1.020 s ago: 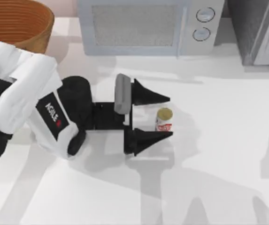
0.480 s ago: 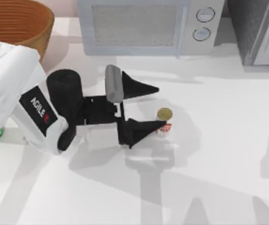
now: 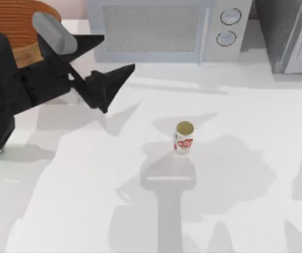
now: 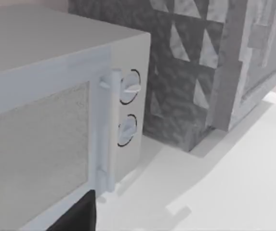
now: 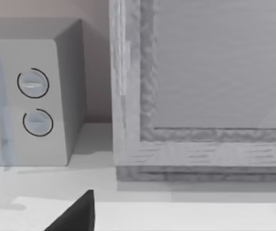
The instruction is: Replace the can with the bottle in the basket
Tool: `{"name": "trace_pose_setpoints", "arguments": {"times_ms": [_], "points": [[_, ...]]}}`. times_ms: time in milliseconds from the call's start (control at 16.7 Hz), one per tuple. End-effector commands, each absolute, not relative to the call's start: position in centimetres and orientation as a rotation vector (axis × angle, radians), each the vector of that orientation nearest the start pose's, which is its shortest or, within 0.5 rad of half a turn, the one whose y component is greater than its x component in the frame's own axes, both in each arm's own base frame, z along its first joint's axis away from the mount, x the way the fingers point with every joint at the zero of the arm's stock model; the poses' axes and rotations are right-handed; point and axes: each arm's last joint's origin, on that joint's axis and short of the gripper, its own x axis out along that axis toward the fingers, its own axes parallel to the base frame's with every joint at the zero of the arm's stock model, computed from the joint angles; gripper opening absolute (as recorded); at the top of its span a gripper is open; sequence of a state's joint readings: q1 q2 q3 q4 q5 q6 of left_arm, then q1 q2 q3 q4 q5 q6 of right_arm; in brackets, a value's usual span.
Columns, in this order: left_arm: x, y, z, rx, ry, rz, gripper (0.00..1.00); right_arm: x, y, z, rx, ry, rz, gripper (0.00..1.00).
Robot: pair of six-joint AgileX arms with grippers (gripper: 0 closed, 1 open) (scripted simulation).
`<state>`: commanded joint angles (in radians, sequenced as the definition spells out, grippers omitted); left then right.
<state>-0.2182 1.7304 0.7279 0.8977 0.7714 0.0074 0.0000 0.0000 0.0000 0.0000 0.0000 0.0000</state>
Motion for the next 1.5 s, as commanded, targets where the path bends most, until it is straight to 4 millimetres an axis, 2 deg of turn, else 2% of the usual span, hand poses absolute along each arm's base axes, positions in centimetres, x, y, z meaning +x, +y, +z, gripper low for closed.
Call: {"name": "trace_pose_setpoints", "arguments": {"times_ms": [180,360,540,720,900,1080,1500], "points": [[27.5,-6.0,22.2,-0.018,0.063,-0.752,1.00,10.6,-0.1,16.0,0.000,0.000,0.000,1.00],[21.5,-3.5,24.0,-0.001,0.027,-0.541,1.00,10.6,-0.1,16.0,0.000,0.000,0.000,1.00],[16.3,-1.9,23.2,0.008,-0.004,-0.354,1.00,10.6,-0.1,16.0,0.000,0.000,0.000,1.00],[12.8,-1.0,20.9,0.010,-0.021,-0.198,1.00,10.6,-0.1,16.0,0.000,0.000,0.000,1.00],[11.2,-0.5,18.3,0.006,-0.019,-0.082,1.00,10.6,-0.1,16.0,0.000,0.000,0.000,1.00],[10.6,-0.2,16.4,0.001,-0.005,-0.015,1.00,10.6,-0.1,16.0,0.000,0.000,0.000,1.00],[10.6,-0.2,16.1,0.000,-0.001,-0.005,1.00,10.6,-0.1,16.0,0.000,0.000,0.000,1.00]]}}
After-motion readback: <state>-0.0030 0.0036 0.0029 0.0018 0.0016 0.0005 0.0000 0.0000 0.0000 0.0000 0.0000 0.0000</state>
